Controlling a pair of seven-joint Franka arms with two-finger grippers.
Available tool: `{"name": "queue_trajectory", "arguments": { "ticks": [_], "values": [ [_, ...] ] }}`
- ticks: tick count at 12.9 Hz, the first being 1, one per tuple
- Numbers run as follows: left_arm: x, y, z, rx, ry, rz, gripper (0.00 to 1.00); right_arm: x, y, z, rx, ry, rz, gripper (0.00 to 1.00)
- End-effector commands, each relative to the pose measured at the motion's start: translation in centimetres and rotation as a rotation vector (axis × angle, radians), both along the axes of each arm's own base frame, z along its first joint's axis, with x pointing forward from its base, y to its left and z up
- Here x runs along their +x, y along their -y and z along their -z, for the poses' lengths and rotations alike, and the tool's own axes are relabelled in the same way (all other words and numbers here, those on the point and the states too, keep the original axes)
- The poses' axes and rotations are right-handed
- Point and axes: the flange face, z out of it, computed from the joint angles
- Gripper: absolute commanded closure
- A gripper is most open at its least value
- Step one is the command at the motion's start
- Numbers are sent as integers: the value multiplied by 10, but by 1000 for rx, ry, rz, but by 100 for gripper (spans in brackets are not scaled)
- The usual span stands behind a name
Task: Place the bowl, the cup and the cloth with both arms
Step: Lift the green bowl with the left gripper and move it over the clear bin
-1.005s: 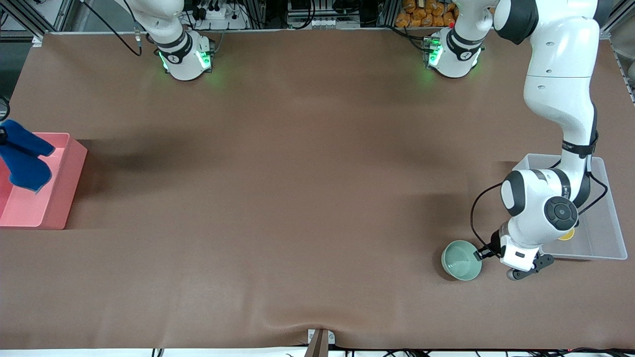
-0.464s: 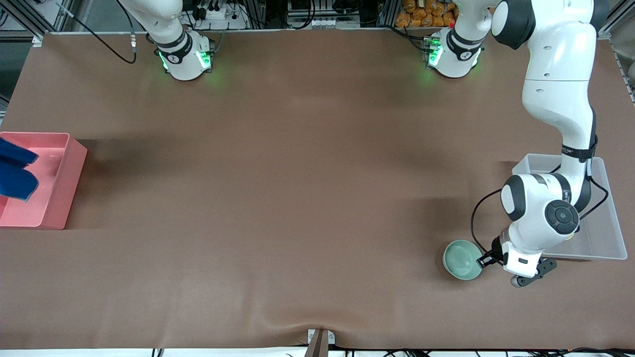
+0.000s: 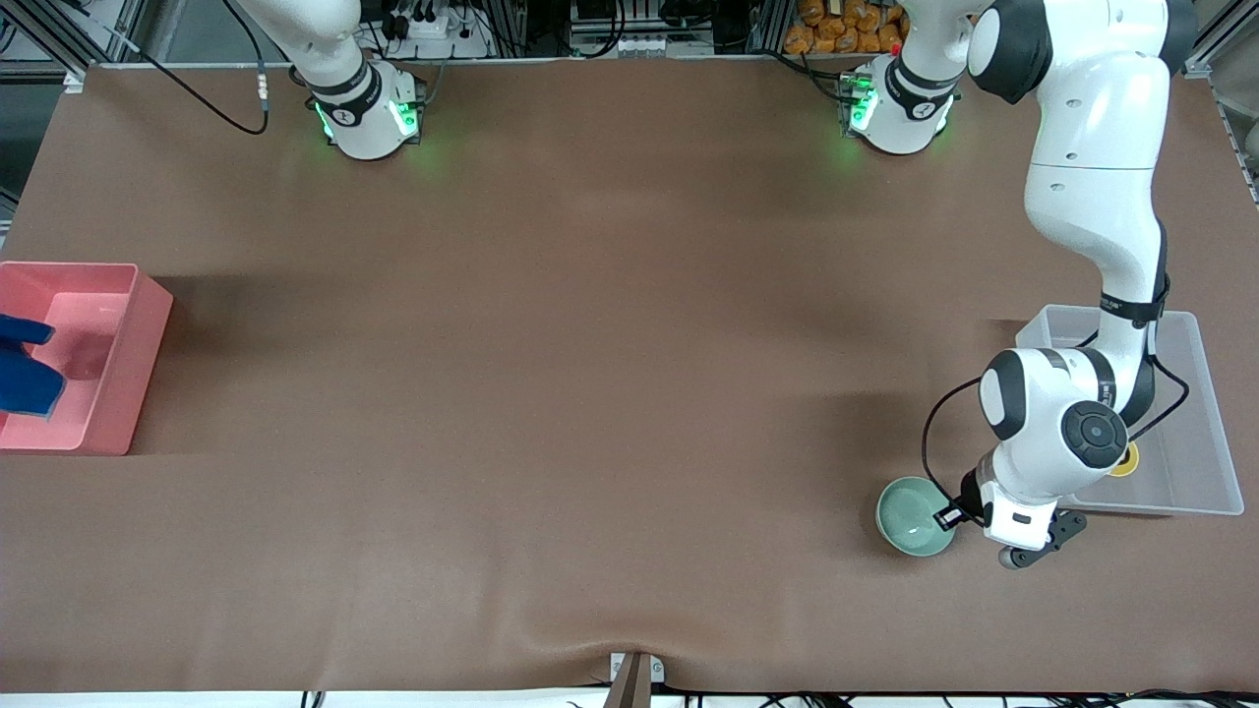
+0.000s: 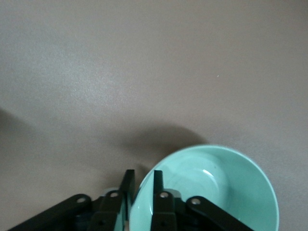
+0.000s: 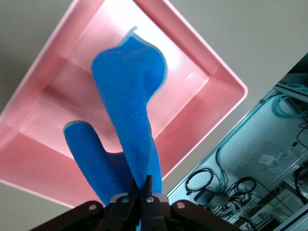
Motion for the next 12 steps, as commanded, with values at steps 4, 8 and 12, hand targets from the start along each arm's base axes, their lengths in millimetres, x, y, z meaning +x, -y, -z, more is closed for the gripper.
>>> {"name": "queue_trajectory", "arguments": {
  "ticks": [4, 8, 12],
  "values": [
    [-6, -56, -88, 14, -105, 85, 100, 5, 26, 21, -27, 35, -95, 100],
    [-40, -120, -157, 4, -210, 288, 100, 2, 38, 35, -33, 55, -126, 100],
    [-101, -220, -190, -8, -270, 494, 100, 3, 48, 56, -40, 83, -162, 100]
  ]
}}
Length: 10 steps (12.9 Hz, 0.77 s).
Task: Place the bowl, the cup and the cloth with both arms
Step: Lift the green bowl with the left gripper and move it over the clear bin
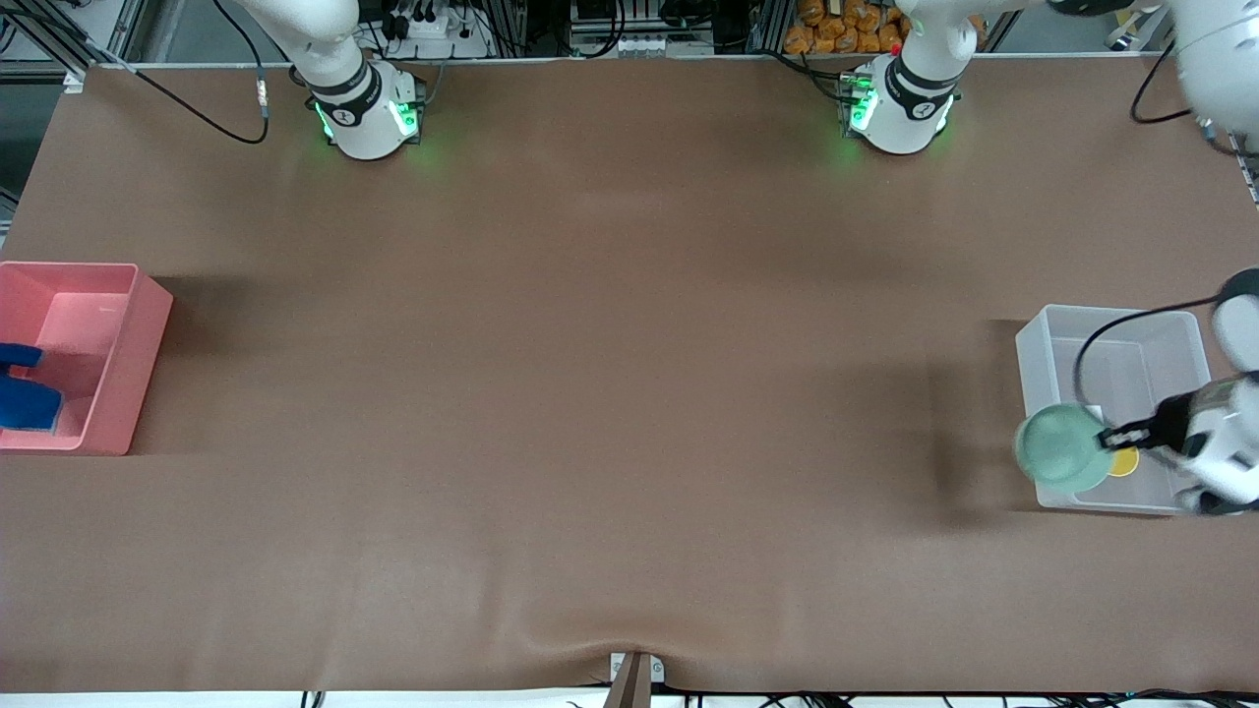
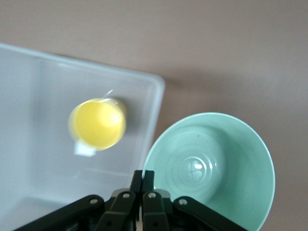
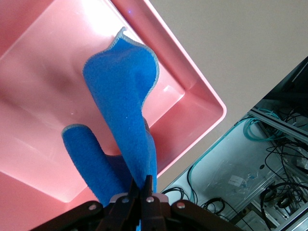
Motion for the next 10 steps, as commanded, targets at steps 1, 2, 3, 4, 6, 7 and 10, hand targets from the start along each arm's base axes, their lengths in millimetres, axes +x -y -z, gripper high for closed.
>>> {"name": "queue_trajectory", "arguments": {
  "ticks": [1, 2, 3, 4, 6, 7, 10],
  "values": [
    [-50, -57, 1, -5, -45, 142, 100, 2, 11, 15, -7, 10, -29, 100],
    [-59, -77, 5, -1, -47, 190, 100, 2, 11, 18, -5, 16, -30, 100],
    [-68, -97, 12, -7, -45, 212, 100, 4, 10, 23, -2, 20, -33, 100],
    [-74, -107, 25, -7, -35, 226, 100, 5, 10, 28, 1, 24, -33, 100],
    [-91, -114, 53, 7, -6, 246, 100, 5, 10, 38, 8, 21, -36, 100],
    [-106, -129, 63, 15, 16, 251, 100, 5, 10, 44, 14, 13, -35, 100],
    [-122, -145, 92, 37, 59, 267, 100, 1, 12, 69, 36, -5, -30, 100]
  ]
}}
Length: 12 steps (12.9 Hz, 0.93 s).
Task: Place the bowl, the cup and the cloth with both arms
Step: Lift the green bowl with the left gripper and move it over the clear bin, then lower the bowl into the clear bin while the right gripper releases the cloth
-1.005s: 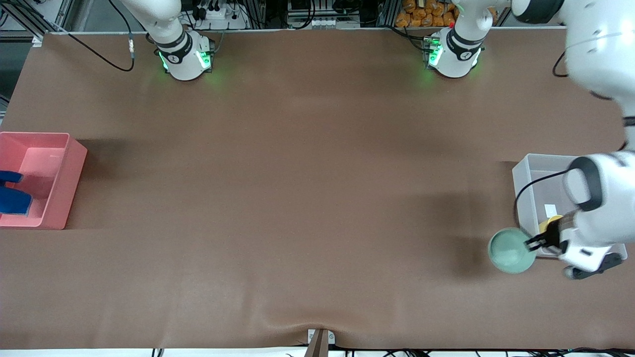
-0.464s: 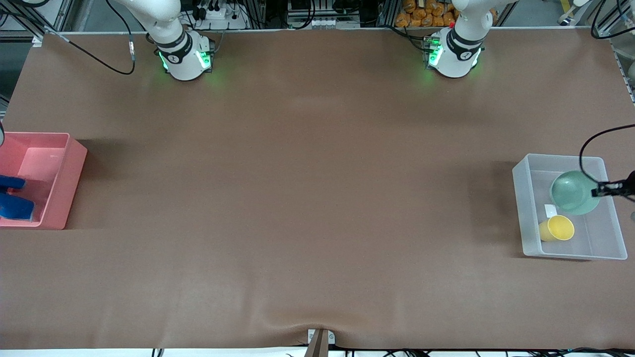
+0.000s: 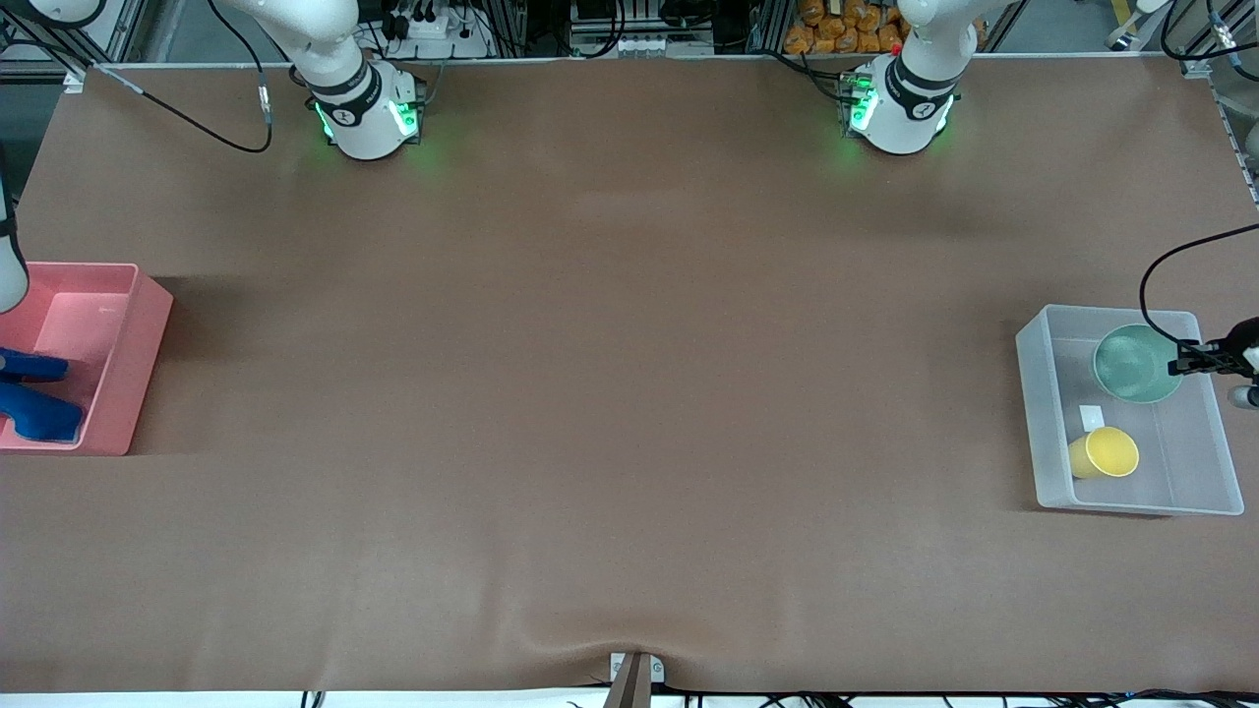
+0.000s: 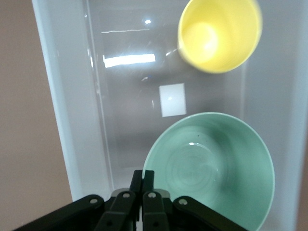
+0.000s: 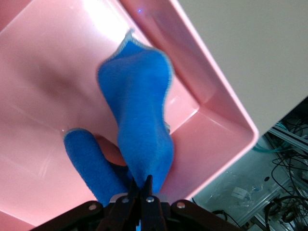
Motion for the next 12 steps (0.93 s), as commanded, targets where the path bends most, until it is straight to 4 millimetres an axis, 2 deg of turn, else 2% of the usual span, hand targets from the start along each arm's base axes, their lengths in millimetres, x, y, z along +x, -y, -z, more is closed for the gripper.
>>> {"name": "queue_trajectory", "arguments": {
  "ticks": [1, 4, 6, 9, 10, 12],
  "values": [
    [-19, -3, 5, 26, 40, 29, 100, -5, 13, 25, 19, 7, 3, 100],
    [-22, -6, 27, 24, 49, 37, 100, -18, 23, 43, 38, -6, 26, 100],
    [-26, -4, 45, 37, 72, 37, 100, -21, 25, 47, 44, -9, 31, 100],
    [-28, -4, 58, 34, 66, 47, 100, -27, 27, 56, 66, -12, 53, 100],
    [-26, -5, 59, 36, 65, 53, 91, -27, 26, 57, 71, -13, 53, 100],
    [-20, 2, 56, 41, 71, 72, 41, -32, 27, 61, 77, -18, 60, 100]
  ]
}}
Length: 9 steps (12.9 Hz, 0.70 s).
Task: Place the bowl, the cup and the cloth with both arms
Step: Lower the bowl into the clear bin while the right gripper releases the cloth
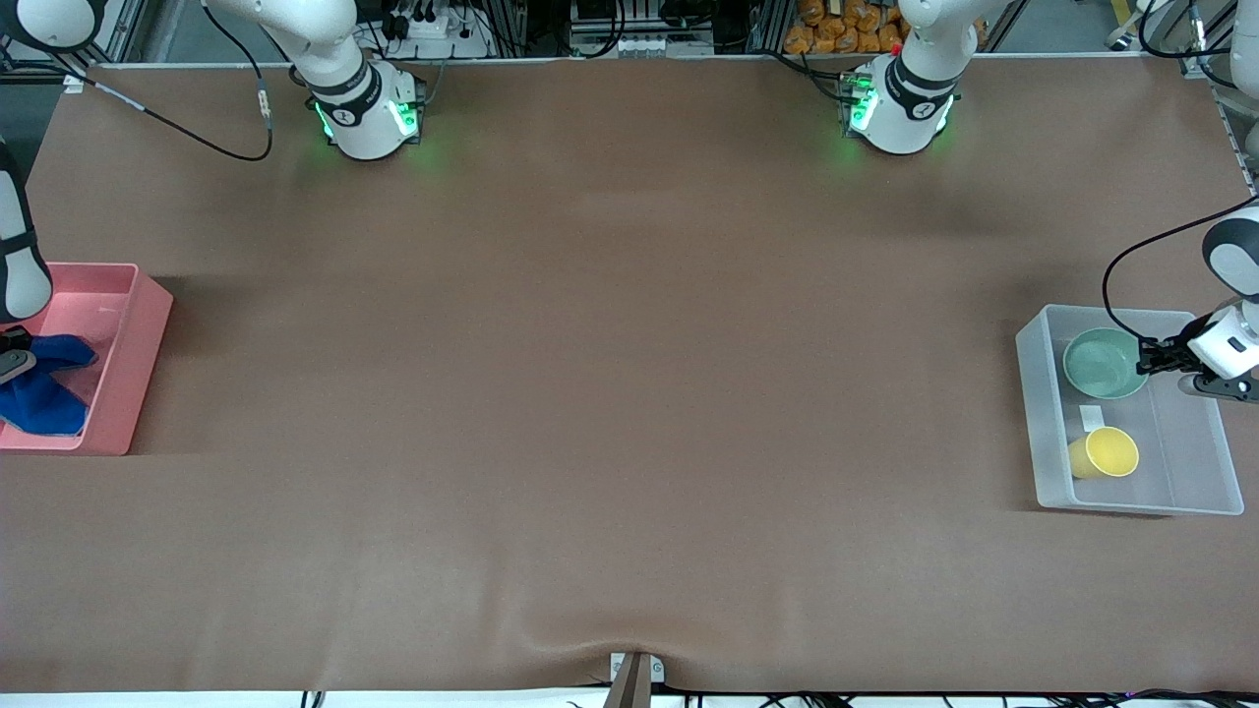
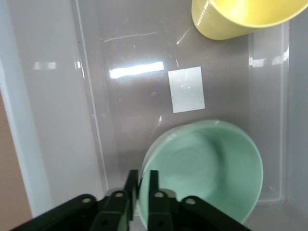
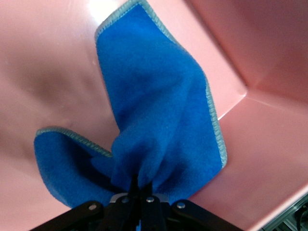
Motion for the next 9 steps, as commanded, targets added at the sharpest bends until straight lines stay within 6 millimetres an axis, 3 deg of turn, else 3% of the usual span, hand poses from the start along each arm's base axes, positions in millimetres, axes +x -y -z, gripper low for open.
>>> {"name": "queue_trajectory", "arguments": {
  "ticks": [1, 2, 3, 4, 5, 7, 9],
  "values": [
    [5, 3, -6, 15, 14, 36, 0, -6, 4, 4, 29, 12, 12, 100],
    [7, 5, -6, 17, 15, 42, 0, -6, 4, 4, 29, 12, 12, 100],
    [16, 10, -14, 26, 31, 57, 0, -3, 1, 4, 29, 12, 5, 72],
    [25, 15, -28, 35, 51, 62, 0, -2, 0, 3, 30, 13, 4, 7],
    [32, 19, -45, 44, 72, 67, 0, -2, 1, 2, 28, 13, 4, 0],
    [42, 21, -80, 53, 97, 73, 0, 5, -7, -6, 29, 12, -3, 0],
    [59, 42, -118, 43, 88, 56, 0, 18, -24, -31, 51, -18, -12, 0]
  ]
}}
